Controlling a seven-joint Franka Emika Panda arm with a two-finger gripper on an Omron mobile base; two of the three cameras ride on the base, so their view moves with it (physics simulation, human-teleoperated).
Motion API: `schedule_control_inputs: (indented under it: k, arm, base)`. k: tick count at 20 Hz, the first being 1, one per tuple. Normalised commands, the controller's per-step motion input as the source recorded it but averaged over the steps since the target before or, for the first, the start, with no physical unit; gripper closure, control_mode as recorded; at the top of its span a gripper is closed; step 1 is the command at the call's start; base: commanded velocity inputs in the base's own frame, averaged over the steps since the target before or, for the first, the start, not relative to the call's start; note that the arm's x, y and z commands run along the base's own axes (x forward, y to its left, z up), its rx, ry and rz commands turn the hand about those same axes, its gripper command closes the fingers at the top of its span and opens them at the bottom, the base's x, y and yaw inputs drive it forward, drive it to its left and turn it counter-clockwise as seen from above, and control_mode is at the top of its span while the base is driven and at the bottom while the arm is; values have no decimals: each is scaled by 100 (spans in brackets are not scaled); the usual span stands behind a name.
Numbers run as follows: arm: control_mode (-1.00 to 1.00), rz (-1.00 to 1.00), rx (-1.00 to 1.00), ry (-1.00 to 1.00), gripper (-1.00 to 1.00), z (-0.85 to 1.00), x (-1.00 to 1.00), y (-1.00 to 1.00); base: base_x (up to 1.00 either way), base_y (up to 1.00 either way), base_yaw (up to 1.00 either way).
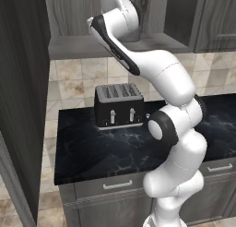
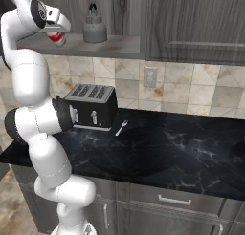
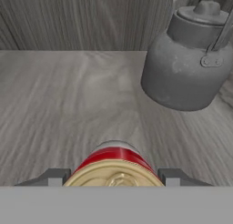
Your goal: Pick the canned food and bar from the counter and place them in the cabinets closest to them.
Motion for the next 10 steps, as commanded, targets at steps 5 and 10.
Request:
schedule_control_inputs:
  k: [5,10]
  arm:
    - [-100,9,7,0,100,1,0,-6]
    - [-100,3,1,0,100,0,0,-2]
  base:
    - [0,0,0]
    - [0,0,0]
